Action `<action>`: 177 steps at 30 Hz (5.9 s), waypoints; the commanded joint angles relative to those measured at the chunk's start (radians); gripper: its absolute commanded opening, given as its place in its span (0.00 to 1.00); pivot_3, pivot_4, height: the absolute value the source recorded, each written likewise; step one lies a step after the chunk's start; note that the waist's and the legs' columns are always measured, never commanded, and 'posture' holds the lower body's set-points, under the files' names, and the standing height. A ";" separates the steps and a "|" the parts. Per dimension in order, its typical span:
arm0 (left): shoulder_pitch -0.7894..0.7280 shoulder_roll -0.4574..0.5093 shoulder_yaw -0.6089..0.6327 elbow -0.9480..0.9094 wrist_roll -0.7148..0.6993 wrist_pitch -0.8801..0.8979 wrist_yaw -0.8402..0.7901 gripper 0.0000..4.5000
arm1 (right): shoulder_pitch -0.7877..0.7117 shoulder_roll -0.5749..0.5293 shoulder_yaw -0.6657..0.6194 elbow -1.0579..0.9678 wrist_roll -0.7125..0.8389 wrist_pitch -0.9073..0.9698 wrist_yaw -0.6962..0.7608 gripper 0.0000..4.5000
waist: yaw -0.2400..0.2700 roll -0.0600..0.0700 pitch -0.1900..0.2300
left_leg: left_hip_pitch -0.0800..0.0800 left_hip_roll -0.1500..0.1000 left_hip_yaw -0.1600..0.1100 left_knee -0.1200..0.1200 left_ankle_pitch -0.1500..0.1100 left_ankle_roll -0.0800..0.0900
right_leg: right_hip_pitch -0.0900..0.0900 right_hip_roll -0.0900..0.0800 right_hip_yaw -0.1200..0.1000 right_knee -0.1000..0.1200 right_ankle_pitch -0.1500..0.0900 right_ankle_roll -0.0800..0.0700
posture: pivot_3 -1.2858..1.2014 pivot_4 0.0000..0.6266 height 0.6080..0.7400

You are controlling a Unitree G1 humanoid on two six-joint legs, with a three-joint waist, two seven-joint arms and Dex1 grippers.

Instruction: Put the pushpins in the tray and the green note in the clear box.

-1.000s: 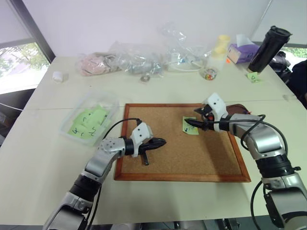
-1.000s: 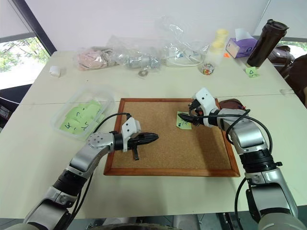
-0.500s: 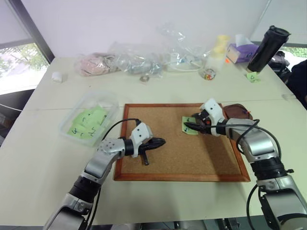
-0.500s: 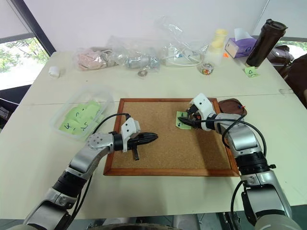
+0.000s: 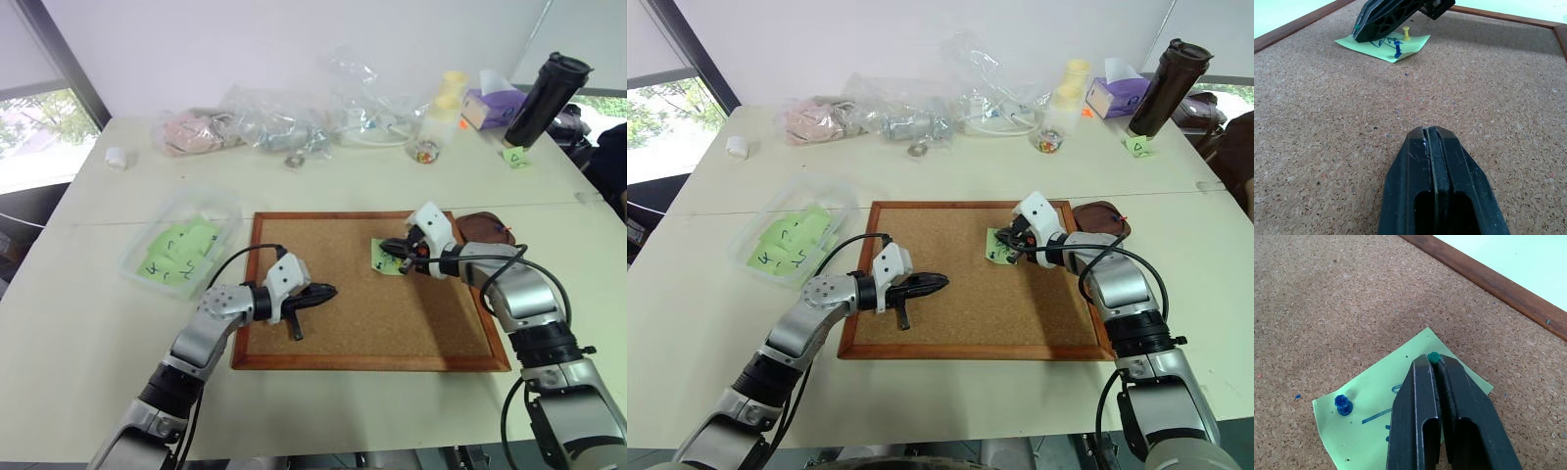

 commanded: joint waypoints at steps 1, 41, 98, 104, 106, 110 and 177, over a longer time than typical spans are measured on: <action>0.032 0.013 -0.020 0.011 0.016 0.021 -0.011 0.00 | 0.005 -0.014 -0.042 -0.055 0.015 0.020 0.003 0.01 | 0.000 0.000 0.000 | 0.000 0.000 0.000 0.000 0.000 0.000 | 0.000 0.000 0.000 0.000 0.000 0.000 | 0.52 0.24 1.00; 0.048 -0.045 -0.033 0.060 0.057 0.021 0.026 0.00 | 0.037 -0.111 -0.431 0.276 0.081 -0.003 -0.205 0.01 | 0.016 0.015 -0.012 | 0.002 -0.002 0.001 0.000 0.000 0.000 | 0.003 -0.001 0.001 0.000 0.000 0.000 | 0.52 0.24 1.00; 0.055 -0.037 -0.028 0.027 0.051 0.060 0.030 0.00 | 0.324 -0.036 -0.164 -0.310 0.115 -0.022 -0.048 0.29 | 0.025 0.014 -0.011 | 0.001 -0.001 0.000 0.000 0.000 0.000 | 0.002 0.000 0.001 -0.001 0.000 0.000 | 0.52 0.24 1.00; 0.054 -0.037 -0.026 0.028 0.051 0.060 0.033 0.00 | 0.333 -0.043 -0.155 -0.292 0.100 -0.029 -0.039 0.17 | 0.025 0.014 -0.011 | 0.001 -0.001 0.000 0.000 0.000 0.000 | 0.002 0.000 0.001 -0.001 0.000 0.000 | 0.52 0.24 1.00; 0.052 -0.038 -0.025 0.031 0.052 0.059 0.034 0.00 | 0.333 -0.041 -0.152 -0.286 0.095 -0.030 -0.040 0.00 | 0.025 0.014 -0.011 | 0.001 -0.001 0.000 0.000 0.000 0.000 | 0.002 0.000 0.001 -0.001 0.000 0.000 | 0.52 0.24 1.00; 0.050 -0.040 -0.024 0.036 0.052 0.055 0.036 0.00 | 0.334 -0.036 -0.152 -0.282 0.091 -0.030 -0.044 0.00 | 0.025 0.014 -0.011 | 0.002 -0.001 0.000 0.000 0.000 0.000 | 0.002 0.000 0.001 -0.001 0.000 0.000 | 0.52 0.24 1.00; 0.040 -0.062 -0.035 0.080 0.073 0.067 0.087 0.00 | 0.302 -0.033 -0.341 -0.569 0.475 0.317 -0.180 0.76 | 0.030 0.016 -0.014 | 0.008 -0.001 -0.003 -0.001 0.000 0.001 | 0.012 0.000 0.002 -0.005 0.000 0.000 | 0.52 0.24 1.00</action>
